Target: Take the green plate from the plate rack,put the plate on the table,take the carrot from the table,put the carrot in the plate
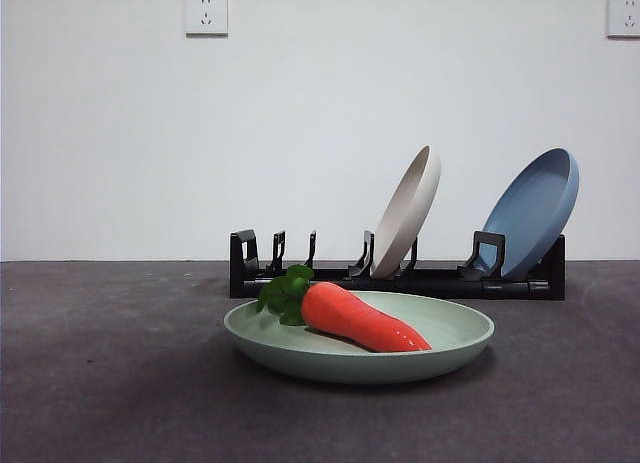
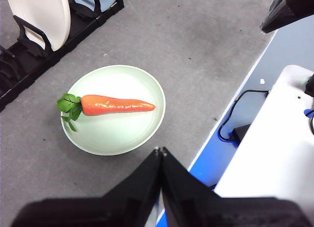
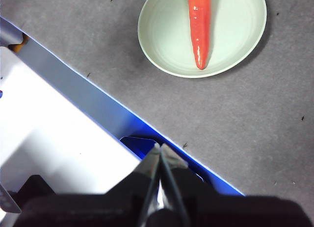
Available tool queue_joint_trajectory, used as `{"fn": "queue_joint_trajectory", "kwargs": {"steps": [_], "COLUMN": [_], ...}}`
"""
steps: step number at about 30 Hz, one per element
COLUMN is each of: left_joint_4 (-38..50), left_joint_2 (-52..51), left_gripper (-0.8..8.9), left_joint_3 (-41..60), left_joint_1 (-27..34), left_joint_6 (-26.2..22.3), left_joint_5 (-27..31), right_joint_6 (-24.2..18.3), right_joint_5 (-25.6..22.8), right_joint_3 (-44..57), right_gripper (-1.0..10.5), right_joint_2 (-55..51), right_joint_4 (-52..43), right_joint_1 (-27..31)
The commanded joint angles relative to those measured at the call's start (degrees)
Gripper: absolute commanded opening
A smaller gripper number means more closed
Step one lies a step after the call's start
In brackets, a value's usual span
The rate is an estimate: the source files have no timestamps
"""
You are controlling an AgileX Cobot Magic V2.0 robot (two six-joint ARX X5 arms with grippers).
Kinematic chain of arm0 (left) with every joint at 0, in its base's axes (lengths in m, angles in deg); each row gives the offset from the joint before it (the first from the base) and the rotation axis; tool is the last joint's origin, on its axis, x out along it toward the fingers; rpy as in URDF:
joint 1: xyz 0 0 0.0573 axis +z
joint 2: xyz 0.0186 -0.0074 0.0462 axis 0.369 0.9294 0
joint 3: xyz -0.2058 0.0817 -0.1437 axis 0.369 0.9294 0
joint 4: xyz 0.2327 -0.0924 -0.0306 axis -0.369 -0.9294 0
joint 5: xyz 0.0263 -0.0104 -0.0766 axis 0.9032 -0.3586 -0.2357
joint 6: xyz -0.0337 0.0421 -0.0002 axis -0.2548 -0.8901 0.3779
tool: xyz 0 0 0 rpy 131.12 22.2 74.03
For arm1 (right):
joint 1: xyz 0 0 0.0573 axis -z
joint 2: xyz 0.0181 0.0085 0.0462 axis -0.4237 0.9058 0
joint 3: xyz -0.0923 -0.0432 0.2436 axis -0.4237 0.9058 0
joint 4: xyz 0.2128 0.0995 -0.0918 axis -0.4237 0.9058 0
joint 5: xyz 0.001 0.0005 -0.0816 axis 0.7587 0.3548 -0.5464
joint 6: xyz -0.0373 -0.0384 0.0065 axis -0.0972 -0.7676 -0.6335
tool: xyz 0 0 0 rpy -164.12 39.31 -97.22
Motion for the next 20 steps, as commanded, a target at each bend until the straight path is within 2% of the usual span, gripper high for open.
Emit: {"fn": "queue_joint_trajectory", "kwargs": {"steps": [1,4,7,11,13,15,17,20], "left_joint_4": [0.5,2.5,8.3,18.7,23.5,28.0,31.8,36.0], "left_joint_2": [-0.7,-1.6,-3.3,-6.8,-9.5,-12.2,-15.3,-20.5], "left_gripper": [-0.04,-0.04,-0.03,-0.04,-0.03,-0.03,-0.03,-0.03], "left_joint_3": [0.1,0.1,0.3,1.0,2.0,3.8,6.3,11.5], "left_joint_1": [0.9,5.0,12.1,25.2,32.7,39.4,45.6,53.6], "left_joint_6": [-0.4,-5.3,-12.5,-20.0,-21.6,-21.7,-21.7,-21.9], "left_joint_5": [2.3,3.7,1.1,-10.4,-16.8,-20.3,-22.5,-22.5], "right_joint_6": [0.5,0.5,0.5,0.5,0.5,0.5,0.5,0.5], "right_joint_5": [-0.1,-0.1,-0.1,-0.1,-0.1,-0.1,-0.1,-0.1], "right_joint_3": [0.3,0.3,0.3,0.3,0.3,0.3,0.3,0.3], "right_gripper": [0.0,0.0,0.0,0.0,0.0,0.0,0.0,0.0], "right_joint_2": [-0.1,-0.1,-0.1,-0.1,-0.1,-0.1,-0.1,-0.1], "right_joint_4": [-0.3,-0.3,-0.3,-0.3,-0.3,-0.3,-0.3,-0.3], "right_joint_1": [-0.1,-0.1,-0.1,-0.1,-0.1,-0.1,-0.1,-0.1]}}
